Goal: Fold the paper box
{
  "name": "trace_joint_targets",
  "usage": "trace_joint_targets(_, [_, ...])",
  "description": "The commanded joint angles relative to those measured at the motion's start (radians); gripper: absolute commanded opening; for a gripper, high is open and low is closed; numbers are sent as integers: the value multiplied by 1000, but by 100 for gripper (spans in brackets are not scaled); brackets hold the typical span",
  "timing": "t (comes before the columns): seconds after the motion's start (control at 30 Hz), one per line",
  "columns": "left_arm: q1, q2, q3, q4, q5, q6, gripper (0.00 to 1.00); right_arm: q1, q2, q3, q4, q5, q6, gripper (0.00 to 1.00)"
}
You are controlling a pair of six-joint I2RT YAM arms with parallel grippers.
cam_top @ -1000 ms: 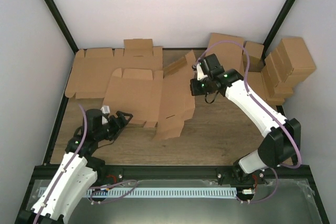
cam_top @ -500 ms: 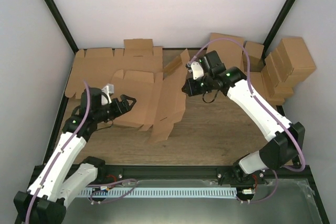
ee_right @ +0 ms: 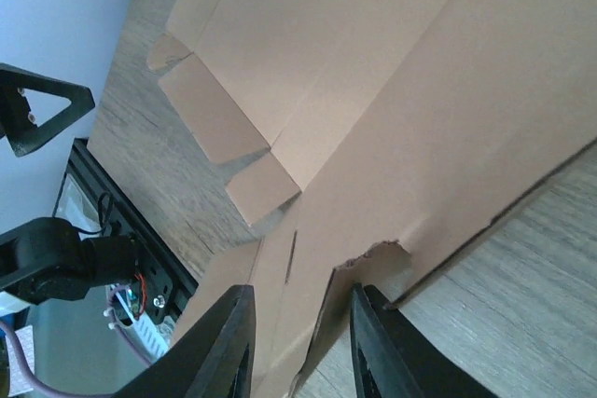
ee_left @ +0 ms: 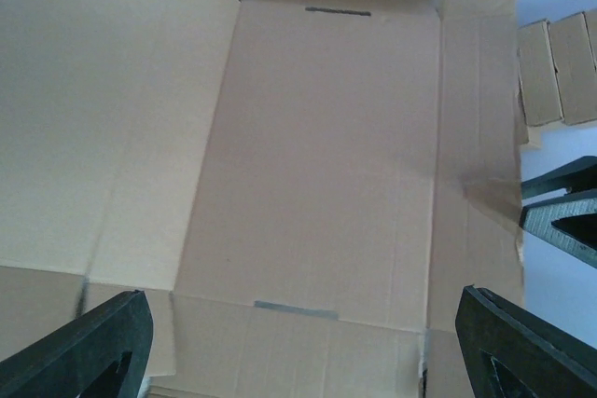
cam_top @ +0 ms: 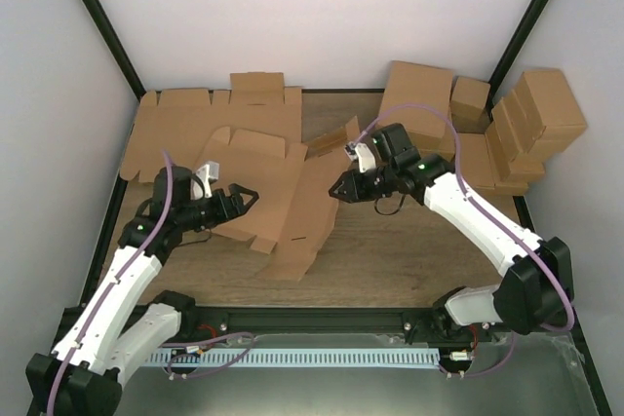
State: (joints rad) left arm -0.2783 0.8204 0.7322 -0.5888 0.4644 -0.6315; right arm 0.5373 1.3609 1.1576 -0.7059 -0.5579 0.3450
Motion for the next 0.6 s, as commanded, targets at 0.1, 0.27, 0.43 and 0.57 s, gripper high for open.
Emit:
trace_joint_targets(0.1, [-42,-16,-13,11,26,24,92,6,-108,-147,165,1,139,36])
trace_joint_targets(0.27, [-141,21,-10,23,-33,19,92,4,-179,-230,209,52,202,50])
trace_joint_targets(0.43, [-340,76,45,47,-163,9,92,2,-188,-289,269,-27,257,50])
trace_joint_targets(0.57, [-488,144,103,50,-262,14,92,2,-187,-318,310,-48,285,49])
